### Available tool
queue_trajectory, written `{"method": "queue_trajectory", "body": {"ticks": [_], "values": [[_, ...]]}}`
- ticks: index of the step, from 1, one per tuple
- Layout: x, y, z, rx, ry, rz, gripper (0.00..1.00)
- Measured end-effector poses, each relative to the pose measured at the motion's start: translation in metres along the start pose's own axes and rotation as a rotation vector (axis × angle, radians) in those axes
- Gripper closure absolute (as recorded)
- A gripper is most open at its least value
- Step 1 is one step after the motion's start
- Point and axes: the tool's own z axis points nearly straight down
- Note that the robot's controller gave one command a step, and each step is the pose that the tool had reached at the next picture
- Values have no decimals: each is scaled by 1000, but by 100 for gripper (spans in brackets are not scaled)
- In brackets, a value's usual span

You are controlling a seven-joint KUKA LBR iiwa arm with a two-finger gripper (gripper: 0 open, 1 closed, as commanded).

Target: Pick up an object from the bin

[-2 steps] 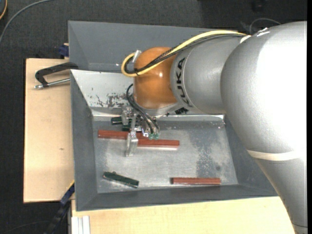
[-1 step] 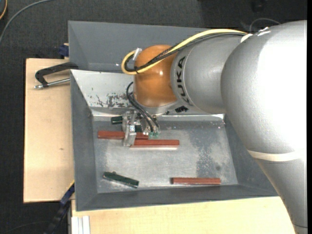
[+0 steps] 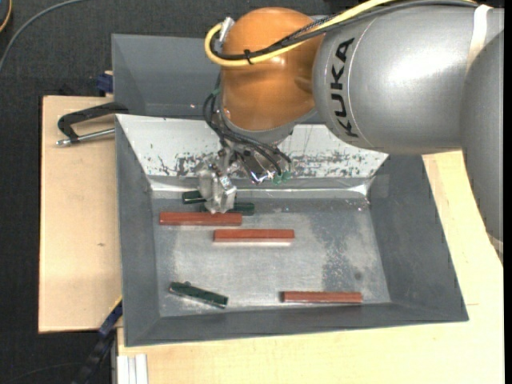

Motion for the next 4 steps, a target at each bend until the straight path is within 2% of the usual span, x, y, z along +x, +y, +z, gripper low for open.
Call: {"method": "queue_trajectory", "body": {"ticks": [1, 2, 3, 4], "values": [[9, 5, 82, -1, 19, 250, 100], [8, 4, 79, 0, 13, 251, 0], [7, -13, 140, -1, 12, 275, 0], [6, -12, 137, -1, 8, 274, 100]]}}
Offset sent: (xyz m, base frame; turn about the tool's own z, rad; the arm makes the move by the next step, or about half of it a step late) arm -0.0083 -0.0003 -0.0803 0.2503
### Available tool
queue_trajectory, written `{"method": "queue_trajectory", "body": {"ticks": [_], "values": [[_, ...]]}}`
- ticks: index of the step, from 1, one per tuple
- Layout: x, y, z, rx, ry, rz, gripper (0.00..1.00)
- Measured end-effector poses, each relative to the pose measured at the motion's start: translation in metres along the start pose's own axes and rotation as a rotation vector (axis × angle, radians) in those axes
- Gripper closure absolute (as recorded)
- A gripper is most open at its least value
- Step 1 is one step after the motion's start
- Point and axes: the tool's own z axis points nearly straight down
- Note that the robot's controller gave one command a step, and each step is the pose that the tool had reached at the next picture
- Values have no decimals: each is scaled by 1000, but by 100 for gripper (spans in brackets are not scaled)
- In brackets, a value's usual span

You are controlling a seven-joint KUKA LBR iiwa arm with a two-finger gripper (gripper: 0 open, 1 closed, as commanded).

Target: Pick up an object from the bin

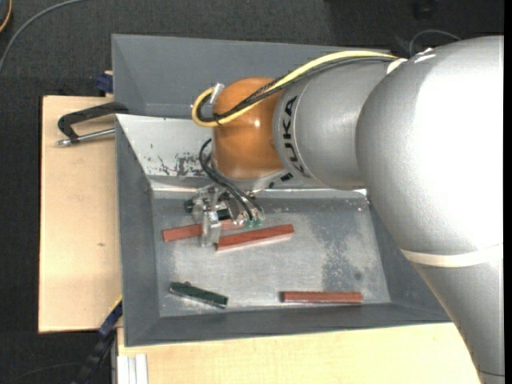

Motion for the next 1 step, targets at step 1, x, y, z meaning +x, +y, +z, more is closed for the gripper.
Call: {"method": "queue_trajectory", "body": {"ticks": [1], "values": [[-7, 6, -151, 0, -10, 1, 100]]}}
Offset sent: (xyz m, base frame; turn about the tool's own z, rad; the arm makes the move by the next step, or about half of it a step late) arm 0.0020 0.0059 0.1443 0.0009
